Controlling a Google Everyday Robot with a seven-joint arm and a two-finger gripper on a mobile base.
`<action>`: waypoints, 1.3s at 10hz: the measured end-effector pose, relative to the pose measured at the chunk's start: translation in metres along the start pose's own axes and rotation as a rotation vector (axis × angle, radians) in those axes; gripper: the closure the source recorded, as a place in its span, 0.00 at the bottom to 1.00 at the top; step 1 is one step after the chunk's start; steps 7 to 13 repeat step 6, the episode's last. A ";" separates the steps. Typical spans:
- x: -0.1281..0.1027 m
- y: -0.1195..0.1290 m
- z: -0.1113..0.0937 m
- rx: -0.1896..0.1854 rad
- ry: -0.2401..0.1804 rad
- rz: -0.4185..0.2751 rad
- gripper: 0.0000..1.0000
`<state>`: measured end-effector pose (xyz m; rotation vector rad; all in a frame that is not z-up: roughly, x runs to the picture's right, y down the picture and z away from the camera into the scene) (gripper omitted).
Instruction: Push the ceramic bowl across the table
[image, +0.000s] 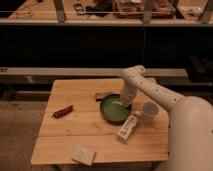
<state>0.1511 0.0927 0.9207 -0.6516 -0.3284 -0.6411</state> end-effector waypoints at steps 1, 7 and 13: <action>0.007 0.007 -0.002 0.000 0.006 0.017 1.00; 0.022 0.026 -0.008 0.023 -0.017 0.073 0.93; 0.022 0.026 -0.008 0.023 -0.017 0.073 0.93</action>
